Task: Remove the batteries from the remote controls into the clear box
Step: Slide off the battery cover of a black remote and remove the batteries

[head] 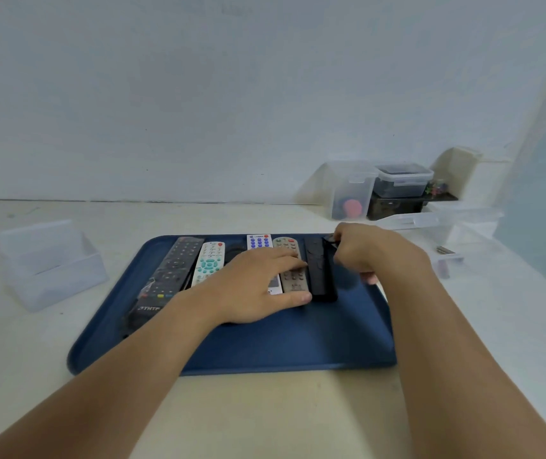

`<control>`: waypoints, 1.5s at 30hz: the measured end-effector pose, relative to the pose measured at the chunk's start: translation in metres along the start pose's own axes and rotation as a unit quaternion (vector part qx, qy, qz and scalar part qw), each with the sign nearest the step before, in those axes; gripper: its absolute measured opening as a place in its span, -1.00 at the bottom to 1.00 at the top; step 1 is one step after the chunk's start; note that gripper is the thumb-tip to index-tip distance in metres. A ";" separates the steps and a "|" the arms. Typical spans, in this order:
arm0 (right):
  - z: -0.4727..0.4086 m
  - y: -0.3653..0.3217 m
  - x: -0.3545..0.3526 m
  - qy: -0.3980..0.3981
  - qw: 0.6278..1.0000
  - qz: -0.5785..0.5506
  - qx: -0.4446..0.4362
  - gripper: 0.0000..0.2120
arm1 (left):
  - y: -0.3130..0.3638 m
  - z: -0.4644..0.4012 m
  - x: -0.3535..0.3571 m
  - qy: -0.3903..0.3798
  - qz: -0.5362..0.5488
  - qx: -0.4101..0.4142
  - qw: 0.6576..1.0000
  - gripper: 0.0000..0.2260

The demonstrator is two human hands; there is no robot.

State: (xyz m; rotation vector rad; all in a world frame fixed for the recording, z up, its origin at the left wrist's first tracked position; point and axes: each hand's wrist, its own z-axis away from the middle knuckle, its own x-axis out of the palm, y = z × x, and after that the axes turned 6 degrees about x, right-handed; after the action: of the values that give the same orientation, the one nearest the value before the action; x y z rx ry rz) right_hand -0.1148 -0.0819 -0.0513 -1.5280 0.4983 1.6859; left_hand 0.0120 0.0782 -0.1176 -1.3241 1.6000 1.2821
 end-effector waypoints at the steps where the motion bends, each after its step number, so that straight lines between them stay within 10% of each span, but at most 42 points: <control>1: -0.001 0.001 0.002 0.001 1.000 0.005 0.007 -0.65 | -0.001 0.000 0.000 -0.003 0.004 -0.005 1.000 -0.45; 9: 0.002 -0.007 0.002 0.092 0.996 0.000 0.007 -0.62 | -0.003 0.001 -0.002 -0.005 0.048 -0.038 0.998 -0.47; 23: 0.012 -0.027 0.010 0.005 1.000 -0.022 0.002 -0.77 | -0.004 0.002 -0.005 -0.013 0.065 -0.090 0.994 -0.28; 32: 0.005 -0.009 -0.019 0.048 0.960 -0.275 -0.033 -0.74 | -0.003 0.002 -0.006 0.012 0.149 -0.092 0.984 -0.40; 35: 0.004 -0.006 -0.018 -0.022 0.892 -0.439 -0.102 -0.74 | 0.002 -0.003 -0.013 0.146 0.309 -0.165 0.925 -0.32; 40: -0.001 -0.006 -0.013 -0.116 0.790 -0.575 -0.182 -0.77 | -0.004 -0.005 -0.044 0.327 0.644 -0.225 0.654 -0.44; 42: -0.006 -0.008 -0.009 -0.113 0.789 -0.581 -0.166 -0.74 | -0.006 0.001 -0.050 0.286 0.675 -0.210 0.647 -0.58; 45: -0.015 -0.015 0.002 -0.072 0.783 -0.598 -0.158 -0.76 | -0.001 0.004 -0.049 0.179 0.640 -0.184 0.725 -0.78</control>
State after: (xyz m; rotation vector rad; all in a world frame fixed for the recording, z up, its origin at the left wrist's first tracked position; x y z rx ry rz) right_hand -0.0939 -0.0830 -0.0531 -1.3842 -0.7797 0.8223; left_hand 0.0248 0.0966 -0.0734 -0.4869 2.8467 2.2971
